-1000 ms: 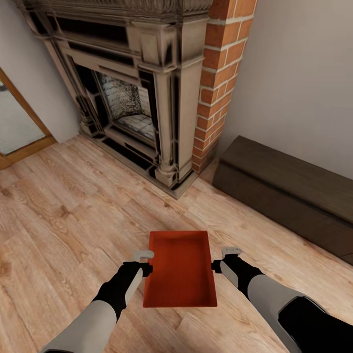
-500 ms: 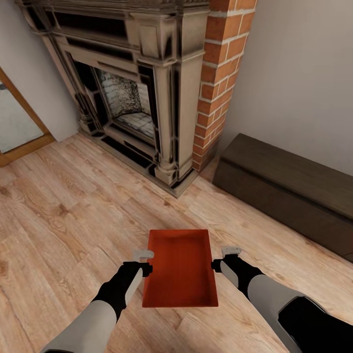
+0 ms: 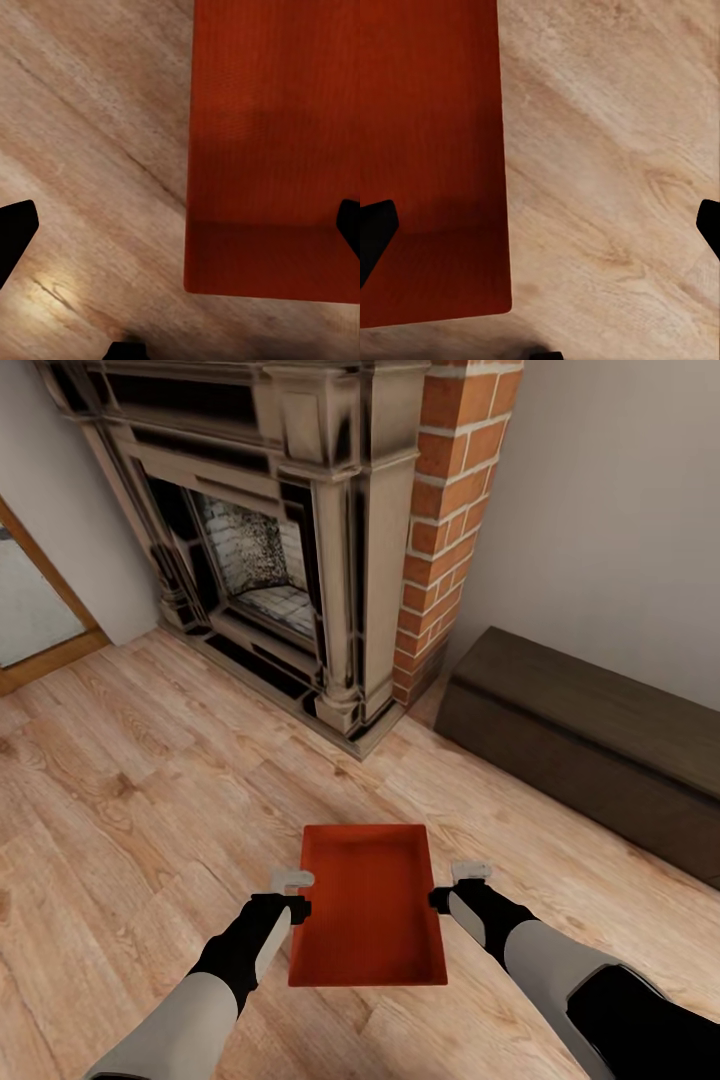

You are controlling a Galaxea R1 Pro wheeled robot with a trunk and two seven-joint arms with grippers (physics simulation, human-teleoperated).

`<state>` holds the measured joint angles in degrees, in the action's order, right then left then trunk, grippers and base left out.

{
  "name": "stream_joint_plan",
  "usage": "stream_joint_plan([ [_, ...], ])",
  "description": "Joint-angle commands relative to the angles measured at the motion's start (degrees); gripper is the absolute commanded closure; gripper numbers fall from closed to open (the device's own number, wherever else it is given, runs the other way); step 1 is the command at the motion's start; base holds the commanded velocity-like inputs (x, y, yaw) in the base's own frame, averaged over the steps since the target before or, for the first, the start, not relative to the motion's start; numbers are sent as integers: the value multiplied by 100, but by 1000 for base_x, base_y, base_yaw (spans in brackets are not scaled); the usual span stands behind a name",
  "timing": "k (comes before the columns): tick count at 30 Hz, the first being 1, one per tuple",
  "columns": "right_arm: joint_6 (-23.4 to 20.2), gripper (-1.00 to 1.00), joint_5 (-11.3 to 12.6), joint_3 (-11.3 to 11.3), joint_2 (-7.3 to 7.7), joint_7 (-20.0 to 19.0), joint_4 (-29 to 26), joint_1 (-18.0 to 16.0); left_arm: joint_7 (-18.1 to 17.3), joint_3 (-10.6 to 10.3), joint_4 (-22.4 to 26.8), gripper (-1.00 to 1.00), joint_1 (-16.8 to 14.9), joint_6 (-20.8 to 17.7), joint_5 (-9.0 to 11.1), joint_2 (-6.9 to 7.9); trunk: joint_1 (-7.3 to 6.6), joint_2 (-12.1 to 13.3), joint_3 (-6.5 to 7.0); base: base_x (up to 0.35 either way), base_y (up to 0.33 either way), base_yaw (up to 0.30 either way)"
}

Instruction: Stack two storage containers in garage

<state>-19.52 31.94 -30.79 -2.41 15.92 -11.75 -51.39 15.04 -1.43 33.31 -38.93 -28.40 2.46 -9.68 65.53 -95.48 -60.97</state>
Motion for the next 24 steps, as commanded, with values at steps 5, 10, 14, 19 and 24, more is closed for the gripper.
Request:
stream_joint_plan([
  [5, -29, -100, 41, -52, -76, 38, -5, -2, 34, -15, 9, -100, -1, -26, 25, 1, 110, -204, -94, 0, 0, 0],
  [10, -34, -100, 36, -58, -107, 42, -9, -2, 40, -15, 36, -100, -1, -26, 9, 1, 154, -284, -130, 0, 0, 0],
  [14, -30, -100, 33, -58, -154, 42, -11, -2, 41, -20, 48, -100, -1, -26, 2, 1, 198, -364, -166, 0, 0, 0],
  [19, -26, -100, 32, -59, -162, 40, -11, -2, 44, -16, 52, -100, -1, -34, 0, 1, 308, -565, -255, 0, 0, 0],
  [24, -26, -100, 32, -59, -163, 42, -11, -2, 46, -16, 37, -100, -1, -34, 2, 1, 418, -765, -345, 0, 0, 0],
])
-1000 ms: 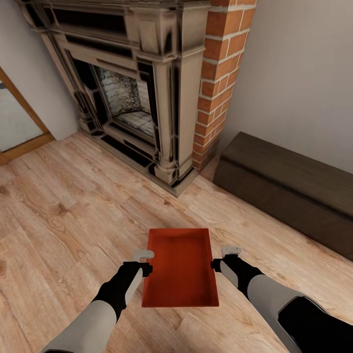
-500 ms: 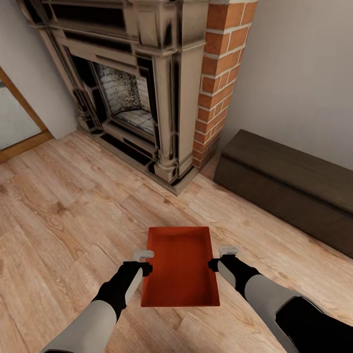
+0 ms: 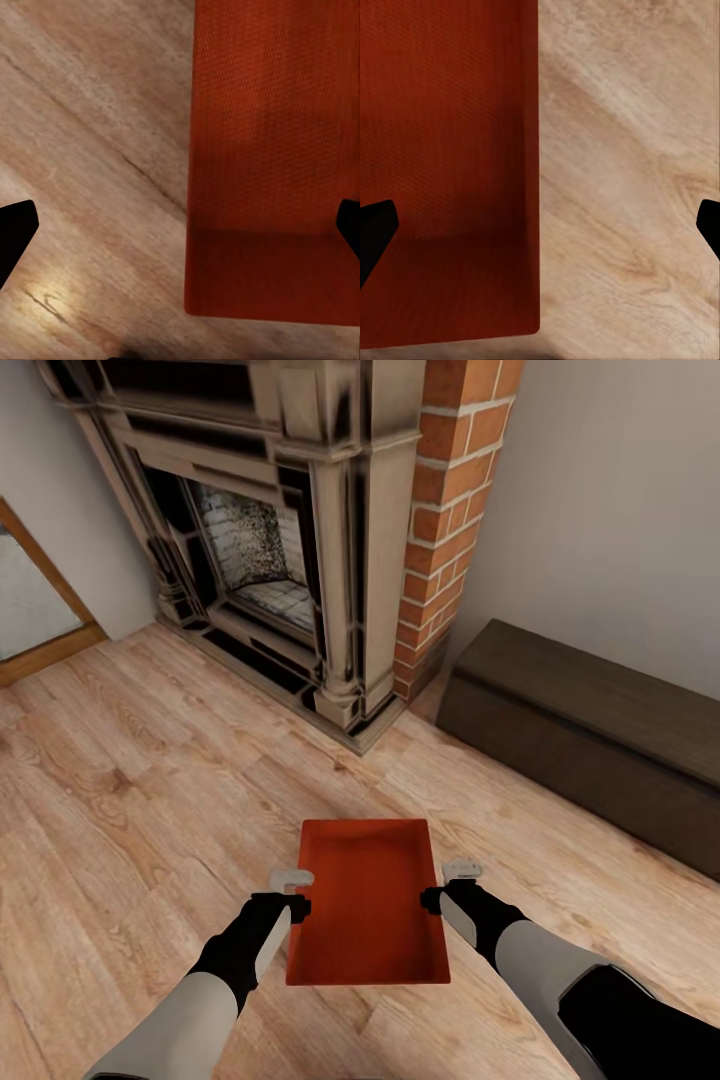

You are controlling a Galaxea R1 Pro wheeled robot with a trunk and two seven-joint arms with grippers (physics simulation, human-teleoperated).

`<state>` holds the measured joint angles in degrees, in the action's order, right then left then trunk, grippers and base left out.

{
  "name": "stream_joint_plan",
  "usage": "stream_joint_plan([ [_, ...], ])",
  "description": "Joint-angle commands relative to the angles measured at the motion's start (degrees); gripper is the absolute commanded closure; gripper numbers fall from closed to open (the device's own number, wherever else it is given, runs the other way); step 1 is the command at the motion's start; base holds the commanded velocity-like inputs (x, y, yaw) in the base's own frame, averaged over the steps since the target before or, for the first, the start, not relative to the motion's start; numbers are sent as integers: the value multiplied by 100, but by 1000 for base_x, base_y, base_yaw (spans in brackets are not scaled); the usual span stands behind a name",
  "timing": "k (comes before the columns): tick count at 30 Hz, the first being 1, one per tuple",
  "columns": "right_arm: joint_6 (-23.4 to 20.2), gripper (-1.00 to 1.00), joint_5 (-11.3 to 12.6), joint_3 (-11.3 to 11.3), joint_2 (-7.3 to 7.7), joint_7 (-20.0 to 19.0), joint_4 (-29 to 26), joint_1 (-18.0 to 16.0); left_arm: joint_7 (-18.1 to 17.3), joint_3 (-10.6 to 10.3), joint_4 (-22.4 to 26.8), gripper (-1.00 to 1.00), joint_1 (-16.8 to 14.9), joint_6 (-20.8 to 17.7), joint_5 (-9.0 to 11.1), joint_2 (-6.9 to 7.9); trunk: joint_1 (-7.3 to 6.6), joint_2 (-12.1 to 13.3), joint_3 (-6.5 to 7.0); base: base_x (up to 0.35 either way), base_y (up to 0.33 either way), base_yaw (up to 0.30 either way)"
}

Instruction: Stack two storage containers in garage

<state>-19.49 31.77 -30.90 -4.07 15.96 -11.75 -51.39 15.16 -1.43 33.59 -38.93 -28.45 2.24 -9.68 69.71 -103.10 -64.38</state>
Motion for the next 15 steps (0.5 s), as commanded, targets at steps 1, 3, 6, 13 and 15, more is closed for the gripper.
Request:
stream_joint_plan([
  [1, -29, -100, 49, -48, 4, 38, -11, -2, 34, -15, 10, -100, -1, -28, 23, 1, 22, -43, -22, 0, 0, 0],
  [3, -29, -100, 49, -48, 9, 38, -11, -2, 35, -10, 13, -100, -1, -26, 23, 1, 66, -123, -58, 0, 0, 0],
  [6, -29, -100, 49, -48, 11, 35, -10, -2, 39, -12, 16, -100, -1, -26, 23, 1, 132, -244, -112, 0, 0, 0],
  [13, -29, -100, 49, -48, 11, 35, -11, -2, 39, -14, 25, -100, -1, -20, 23, 1, 198, -364, -166, 0, 0, 0],
  [15, -29, -100, 49, -48, 11, 33, -11, -2, 43, -15, 30, -100, -1, -20, 23, 1, 198, -364, -166, 0, 0, 0],
])
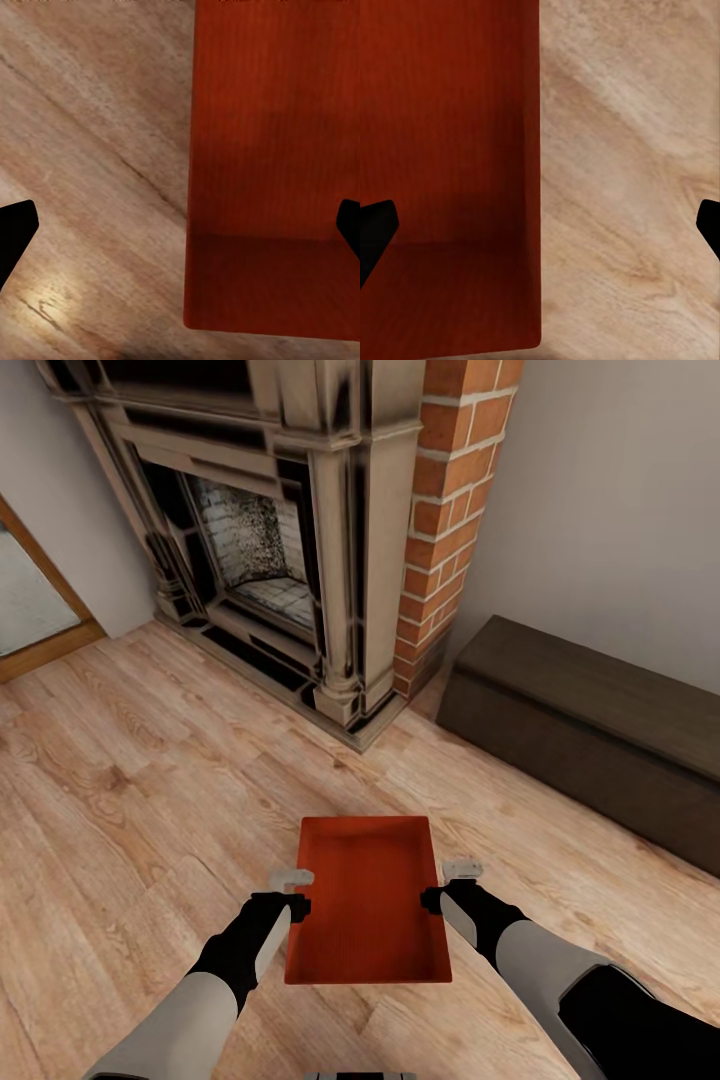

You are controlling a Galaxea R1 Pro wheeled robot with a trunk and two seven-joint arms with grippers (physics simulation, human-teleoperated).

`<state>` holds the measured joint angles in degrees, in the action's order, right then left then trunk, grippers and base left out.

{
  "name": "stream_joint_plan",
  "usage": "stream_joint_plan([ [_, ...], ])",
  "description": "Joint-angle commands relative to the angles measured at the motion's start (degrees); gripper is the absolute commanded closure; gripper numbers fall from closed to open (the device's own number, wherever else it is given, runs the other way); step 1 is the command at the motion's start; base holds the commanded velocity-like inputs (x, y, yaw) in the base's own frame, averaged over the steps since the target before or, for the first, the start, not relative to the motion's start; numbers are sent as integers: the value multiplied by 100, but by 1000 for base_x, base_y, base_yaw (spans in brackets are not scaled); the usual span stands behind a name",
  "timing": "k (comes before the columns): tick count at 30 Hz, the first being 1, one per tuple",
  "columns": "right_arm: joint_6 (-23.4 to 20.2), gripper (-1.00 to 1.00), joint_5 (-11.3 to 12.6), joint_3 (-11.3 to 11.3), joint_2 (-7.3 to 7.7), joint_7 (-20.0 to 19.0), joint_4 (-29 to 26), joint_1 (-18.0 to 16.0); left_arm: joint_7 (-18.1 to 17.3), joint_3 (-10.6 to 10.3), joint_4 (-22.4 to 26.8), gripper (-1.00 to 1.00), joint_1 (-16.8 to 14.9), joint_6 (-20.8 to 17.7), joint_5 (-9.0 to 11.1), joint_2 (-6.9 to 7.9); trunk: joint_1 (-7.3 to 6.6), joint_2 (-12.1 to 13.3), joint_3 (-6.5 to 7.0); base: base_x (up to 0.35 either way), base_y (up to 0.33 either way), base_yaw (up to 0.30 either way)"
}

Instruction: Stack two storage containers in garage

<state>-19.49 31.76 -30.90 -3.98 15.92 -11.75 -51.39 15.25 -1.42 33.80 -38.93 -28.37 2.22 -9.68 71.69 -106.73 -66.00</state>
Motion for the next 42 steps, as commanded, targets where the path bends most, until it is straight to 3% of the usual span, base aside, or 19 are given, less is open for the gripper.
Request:
stream_joint_plan([
  [1, -29, -100, 49, -48, 3, 39, -11, -2, 33, -15, 9, -100, -1, -29, 24, 1, 21, -42, -21, 0, 0, 0],
  [42, -29, -100, 40, -48, -6, 34, -11, -2, 39, -7, 12, -100, -1, -28, 24, 3, 922, -1686, -758, 0, 0, 0],
])
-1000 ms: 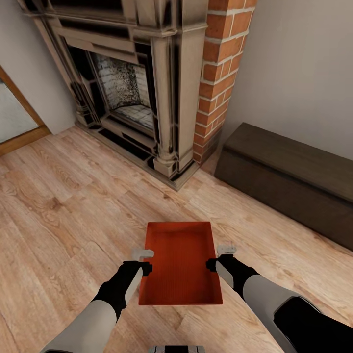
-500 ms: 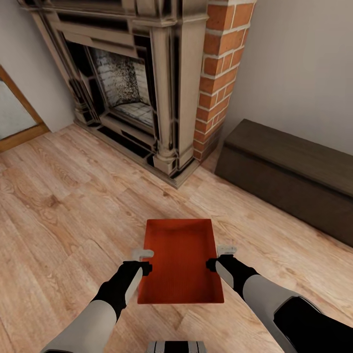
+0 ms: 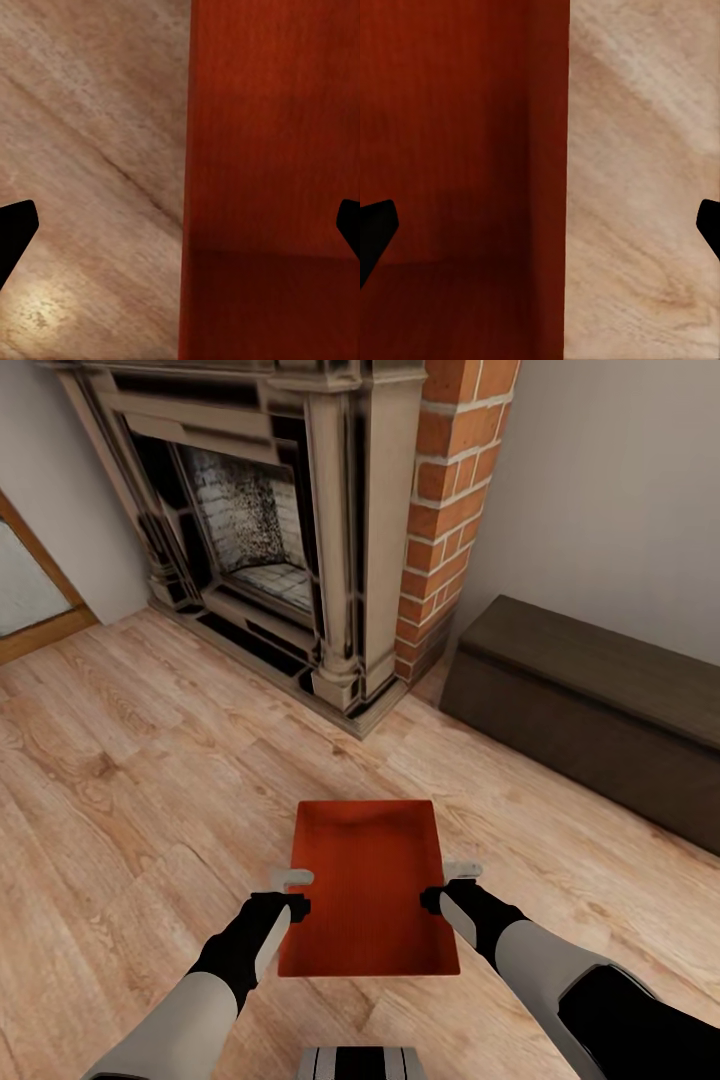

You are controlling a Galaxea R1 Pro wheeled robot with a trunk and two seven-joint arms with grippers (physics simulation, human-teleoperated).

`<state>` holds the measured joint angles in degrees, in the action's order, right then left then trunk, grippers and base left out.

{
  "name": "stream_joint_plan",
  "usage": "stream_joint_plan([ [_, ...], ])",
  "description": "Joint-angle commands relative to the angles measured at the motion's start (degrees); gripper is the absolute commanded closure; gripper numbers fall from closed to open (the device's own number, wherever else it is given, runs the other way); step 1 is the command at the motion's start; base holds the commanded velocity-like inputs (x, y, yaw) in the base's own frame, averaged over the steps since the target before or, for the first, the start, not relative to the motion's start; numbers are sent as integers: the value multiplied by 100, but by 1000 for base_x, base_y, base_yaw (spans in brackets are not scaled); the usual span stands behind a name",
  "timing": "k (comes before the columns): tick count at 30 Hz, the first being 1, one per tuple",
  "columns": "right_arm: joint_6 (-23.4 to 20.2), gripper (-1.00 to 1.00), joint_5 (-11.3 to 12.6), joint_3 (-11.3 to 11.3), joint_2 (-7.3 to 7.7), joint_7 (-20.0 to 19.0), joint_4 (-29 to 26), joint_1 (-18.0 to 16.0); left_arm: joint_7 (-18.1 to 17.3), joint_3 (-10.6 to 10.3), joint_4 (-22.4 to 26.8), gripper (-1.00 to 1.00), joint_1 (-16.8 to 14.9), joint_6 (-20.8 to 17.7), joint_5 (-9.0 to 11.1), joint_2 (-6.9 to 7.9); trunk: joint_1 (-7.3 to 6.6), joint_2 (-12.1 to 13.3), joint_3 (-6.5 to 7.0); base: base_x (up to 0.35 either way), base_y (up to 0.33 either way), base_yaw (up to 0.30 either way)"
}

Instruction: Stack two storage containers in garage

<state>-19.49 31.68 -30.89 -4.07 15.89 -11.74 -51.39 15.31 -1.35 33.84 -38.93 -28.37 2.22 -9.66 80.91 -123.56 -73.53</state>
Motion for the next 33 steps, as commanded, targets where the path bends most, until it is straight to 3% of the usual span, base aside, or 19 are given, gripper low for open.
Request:
stream_joint_plan([
  [1, -29, -100, 49, -48, 4, 39, -11, -2, 33, -15, 10, -100, -1, -28, 24, 0, 22, -43, -22, 0, 0, 0],
  [29, -29, -100, 40, -55, 11, 39, -11, -2, 27, -15, 39, -100, -1, -28, 32, 5, 637, -1166, -525, 0, 0, 0],
  [33, -29, -100, 40, -57, 11, 38, -11, -2, 26, -15, 43, -100, -1, -28, 33, 5, 637, -1166, -525, 0, 0, 0],
])
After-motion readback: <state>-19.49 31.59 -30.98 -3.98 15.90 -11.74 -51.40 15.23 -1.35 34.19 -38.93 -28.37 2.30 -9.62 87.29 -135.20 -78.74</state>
